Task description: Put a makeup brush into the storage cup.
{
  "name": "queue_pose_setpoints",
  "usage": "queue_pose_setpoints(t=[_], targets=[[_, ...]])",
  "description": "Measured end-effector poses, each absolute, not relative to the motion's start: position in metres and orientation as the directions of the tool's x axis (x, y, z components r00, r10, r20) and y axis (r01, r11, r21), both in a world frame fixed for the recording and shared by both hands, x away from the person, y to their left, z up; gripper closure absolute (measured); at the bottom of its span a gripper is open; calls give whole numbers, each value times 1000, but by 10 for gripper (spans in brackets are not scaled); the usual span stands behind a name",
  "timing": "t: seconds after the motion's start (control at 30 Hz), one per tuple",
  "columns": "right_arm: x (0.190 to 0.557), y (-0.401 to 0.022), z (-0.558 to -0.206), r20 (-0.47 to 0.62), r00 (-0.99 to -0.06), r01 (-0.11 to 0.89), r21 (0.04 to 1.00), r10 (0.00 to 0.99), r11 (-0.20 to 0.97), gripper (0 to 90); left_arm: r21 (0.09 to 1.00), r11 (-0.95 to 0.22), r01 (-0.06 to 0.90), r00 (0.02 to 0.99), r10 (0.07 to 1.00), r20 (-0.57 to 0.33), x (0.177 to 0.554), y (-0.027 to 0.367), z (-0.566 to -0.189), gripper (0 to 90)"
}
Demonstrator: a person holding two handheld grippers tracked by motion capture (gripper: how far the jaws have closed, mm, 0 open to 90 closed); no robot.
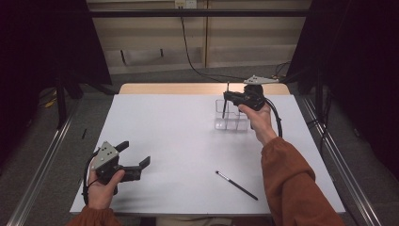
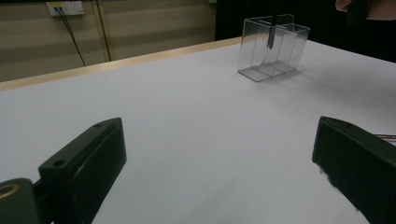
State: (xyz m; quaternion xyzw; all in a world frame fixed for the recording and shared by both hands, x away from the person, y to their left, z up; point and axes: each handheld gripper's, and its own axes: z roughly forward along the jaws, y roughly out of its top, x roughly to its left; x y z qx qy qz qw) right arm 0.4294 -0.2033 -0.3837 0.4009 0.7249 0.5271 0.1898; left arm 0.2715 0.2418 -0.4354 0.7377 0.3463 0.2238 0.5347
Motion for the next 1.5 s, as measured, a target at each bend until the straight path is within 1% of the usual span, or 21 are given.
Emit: queue_pose_setpoints(t=[0.37, 0.43, 0.57, 0.6, 0.7, 0.83, 0.93, 0.97, 1.0, 1.07, 1.13, 1.2, 1.27, 1.3, 1.4, 1.5], targets=[[431, -201, -390, 160, -611, 393, 912, 776, 122, 840, 943, -192, 272, 660, 751, -37, 272, 242, -435, 26], [431, -200, -390, 157, -613, 397, 909, 774, 130, 839, 943, -180, 281, 651, 757, -49, 271, 242, -434, 28], [431, -200, -391, 151, -619, 388, 912, 771, 133, 834, 940, -201, 274, 666, 745, -35, 270, 240, -435, 26], [431, -200, -391, 152, -615, 391, 911, 774, 131, 819, 940, -204, 275, 666, 745, -33, 271, 240, -436, 28], [430, -201, -393, 149, -607, 388, 913, 781, 128, 746, 941, -200, 272, 662, 749, -32, 270, 241, -435, 28], [429, -202, -397, 137, -592, 378, 917, 794, 124, 593, 940, -205, 272, 663, 748, -29, 271, 241, -436, 28], [428, -201, -398, 121, -577, 374, 919, 808, 129, 410, 940, -206, 274, 663, 748, -29, 270, 240, -435, 29], [428, -200, -398, 117, -570, 375, 918, 813, 130, 363, 940, -206, 273, 664, 747, -29, 270, 240, -435, 29], [428, -200, -398, 118, -575, 371, 919, 810, 130, 351, 940, -208, 272, 665, 746, -28, 270, 240, -435, 29], [428, -201, -399, 123, -572, 375, 919, 811, 125, 273, 939, -210, 272, 665, 747, -26, 270, 240, -436, 28], [428, -201, -399, 119, -579, 374, 918, 807, 133, 251, 939, -208, 273, 663, 748, -27, 271, 240, -436, 29], [427, -201, -400, 117, -575, 373, 918, 810, 132, 182, 941, -206, 270, 663, 748, -27, 271, 240, -435, 29], [426, -202, -400, 112, -572, 366, 922, 812, 130, 158, 941, -207, 269, 664, 747, -26, 271, 241, -435, 29], [426, -202, -399, 117, -571, 362, 924, 812, 121, 127, 940, -207, 271, 662, 749, -26, 271, 240, -436, 29], [424, -204, -398, 113, -578, 357, 926, 808, 126, 100, 940, -209, 271, 661, 750, -24, 271, 240, -435, 29], [423, -205, -397, 115, -577, 361, 924, 808, 126, 49, 940, -205, 273, 658, 752, -27, 270, 241, -435, 29]])
